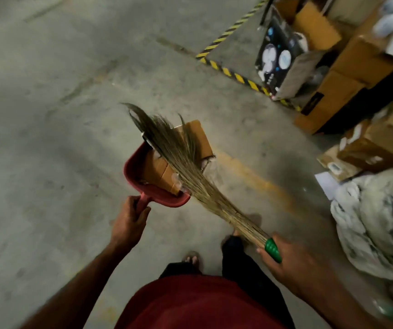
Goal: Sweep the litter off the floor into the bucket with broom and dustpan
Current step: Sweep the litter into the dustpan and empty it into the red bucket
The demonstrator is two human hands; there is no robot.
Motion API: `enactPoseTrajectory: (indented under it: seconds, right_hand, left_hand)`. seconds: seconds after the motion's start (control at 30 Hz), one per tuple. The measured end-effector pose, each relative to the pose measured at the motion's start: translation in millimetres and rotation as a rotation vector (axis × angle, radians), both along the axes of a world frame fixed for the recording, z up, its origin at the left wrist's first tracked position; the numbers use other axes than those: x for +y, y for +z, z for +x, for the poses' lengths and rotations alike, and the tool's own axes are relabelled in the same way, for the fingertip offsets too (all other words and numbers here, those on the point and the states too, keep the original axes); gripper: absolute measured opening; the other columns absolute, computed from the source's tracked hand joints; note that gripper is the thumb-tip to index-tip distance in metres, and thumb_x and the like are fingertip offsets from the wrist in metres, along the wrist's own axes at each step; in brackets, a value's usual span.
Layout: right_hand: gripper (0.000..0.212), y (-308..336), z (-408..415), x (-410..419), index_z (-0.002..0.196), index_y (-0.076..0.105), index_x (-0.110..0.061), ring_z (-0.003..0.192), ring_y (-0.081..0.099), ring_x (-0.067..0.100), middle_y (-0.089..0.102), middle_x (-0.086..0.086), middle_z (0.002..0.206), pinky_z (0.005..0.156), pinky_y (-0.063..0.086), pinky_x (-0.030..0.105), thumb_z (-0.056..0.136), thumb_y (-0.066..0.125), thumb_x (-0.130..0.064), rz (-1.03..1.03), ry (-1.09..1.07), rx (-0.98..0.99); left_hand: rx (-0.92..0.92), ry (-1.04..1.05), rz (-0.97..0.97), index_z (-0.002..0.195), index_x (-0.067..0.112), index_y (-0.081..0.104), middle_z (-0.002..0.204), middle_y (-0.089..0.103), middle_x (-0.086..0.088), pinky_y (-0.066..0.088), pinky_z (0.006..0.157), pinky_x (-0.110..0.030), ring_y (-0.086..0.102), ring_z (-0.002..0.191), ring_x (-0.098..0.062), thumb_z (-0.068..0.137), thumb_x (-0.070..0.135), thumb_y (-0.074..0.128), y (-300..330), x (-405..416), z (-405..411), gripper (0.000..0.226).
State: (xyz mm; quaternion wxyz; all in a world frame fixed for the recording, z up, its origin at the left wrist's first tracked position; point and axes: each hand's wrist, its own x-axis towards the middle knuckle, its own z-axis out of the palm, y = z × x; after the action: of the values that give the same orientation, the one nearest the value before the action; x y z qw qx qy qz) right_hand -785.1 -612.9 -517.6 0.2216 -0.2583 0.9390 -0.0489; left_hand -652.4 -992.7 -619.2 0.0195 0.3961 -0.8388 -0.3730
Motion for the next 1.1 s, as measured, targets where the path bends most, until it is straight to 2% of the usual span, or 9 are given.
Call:
enactPoseTrajectory:
  seconds: [0.13, 0.33, 0.5, 0.6, 0.67, 0.83, 0.9, 0.97, 1.1]
  right_hand:
    - [0.039, 35, 65, 41, 0.099, 0.047, -0.036, 0.075, 0.06, 0.007, 0.05, -0.011, 0.074, 0.055, 0.037, 0.021, 0.086, 0.04, -0.073, 0.019, -0.208, 0.0]
    - [0.048, 63, 146, 115, 0.112, 0.045, -0.043, 0.09, 0.061, 0.002, 0.055, -0.014, 0.095, 0.064, 0.038, 0.017, 0.082, 0.037, -0.08, -0.026, -0.559, -0.036]
    - [0.098, 86, 205, 186, 0.122, 0.066, -0.034, 0.058, 0.061, 0.002, 0.072, -0.011, 0.082, 0.043, 0.032, 0.011, 0.073, 0.001, -0.089, 0.032, -0.708, 0.089]
    - [0.149, 94, 246, 241, 0.143, 0.038, -0.042, 0.085, 0.063, 0.003, 0.066, -0.01, 0.1, 0.061, 0.035, 0.017, 0.021, -0.033, -0.091, 0.155, -0.863, -0.062]
    - [0.159, 98, 275, 282, 0.147, 0.028, -0.042, 0.102, 0.063, 0.006, 0.064, -0.009, 0.109, 0.068, 0.036, 0.019, 0.01, -0.039, -0.088, 0.245, -0.931, -0.146]
    - [0.111, 63, 365, 407, 0.153, 0.02, -0.035, 0.112, 0.062, 0.01, 0.062, -0.01, 0.129, 0.095, 0.049, 0.033, 0.062, 0.007, -0.097, 0.218, -1.226, -0.021]
    - [0.117, 50, 399, 439, 0.156, 0.008, -0.031, 0.123, 0.058, 0.015, 0.053, -0.012, 0.142, 0.107, 0.042, 0.046, 0.062, 0.015, -0.1, 0.197, -1.323, -0.17]
    - [0.106, 58, 420, 465, 0.156, 0.012, -0.03, 0.138, 0.043, 0.014, 0.039, -0.01, 0.154, 0.114, 0.034, 0.034, 0.07, 0.01, -0.092, 0.135, -1.333, -0.137]
    - [0.077, 95, 434, 498, 0.148, 0.031, -0.035, 0.128, 0.05, 0.007, 0.049, -0.011, 0.144, 0.103, 0.037, 0.018, 0.087, 0.025, -0.08, 0.243, -1.286, -0.06]
  left_hand:
    - [0.049, -0.158, 0.047, 0.108, 0.029, 0.048, 0.075, 0.063, 0.004, 0.052, 0.055, -0.043, 0.063, 0.061, -0.015, 0.092, 0.03, 0.064, 20, 32, -2, 0.023]
    - [0.074, -0.418, 0.07, 0.102, 0.03, 0.048, 0.078, 0.061, 0.007, 0.049, 0.052, -0.038, 0.062, 0.06, -0.011, 0.091, 0.025, 0.066, 38, 112, -29, 0.021]
    - [0.099, -0.621, 0.058, 0.104, 0.027, 0.051, 0.08, 0.06, 0.011, 0.041, 0.051, -0.029, 0.059, 0.061, -0.003, 0.091, 0.027, 0.066, 56, 213, -50, 0.02]
    - [0.109, -0.741, 0.085, 0.106, 0.027, 0.051, 0.078, 0.06, 0.011, 0.039, 0.05, -0.027, 0.058, 0.058, -0.004, 0.091, 0.028, 0.065, 60, 287, -52, 0.021]
    - [0.124, -0.819, 0.09, 0.107, 0.027, 0.051, 0.077, 0.061, 0.011, 0.039, 0.049, -0.025, 0.059, 0.057, -0.004, 0.091, 0.028, 0.066, 62, 341, -48, 0.022]
    - [0.15, -1.018, 0.118, 0.106, 0.026, 0.052, 0.079, 0.061, 0.011, 0.037, 0.049, -0.019, 0.059, 0.059, 0.0, 0.091, 0.027, 0.066, 66, 487, -31, 0.02]
    - [0.159, -1.094, 0.132, 0.106, 0.025, 0.053, 0.079, 0.06, 0.011, 0.037, 0.049, -0.021, 0.058, 0.059, 0.0, 0.091, 0.027, 0.066, 64, 542, -24, 0.02]
    - [0.151, -1.168, 0.133, 0.106, 0.024, 0.052, 0.079, 0.059, 0.012, 0.038, 0.051, -0.022, 0.057, 0.059, 0.001, 0.091, 0.027, 0.066, 62, 595, -18, 0.02]
    - [0.085, -1.296, 0.159, 0.107, 0.023, 0.051, 0.08, 0.058, 0.011, 0.039, 0.052, -0.02, 0.058, 0.063, -0.004, 0.091, 0.026, 0.065, 60, 684, -5, 0.022]
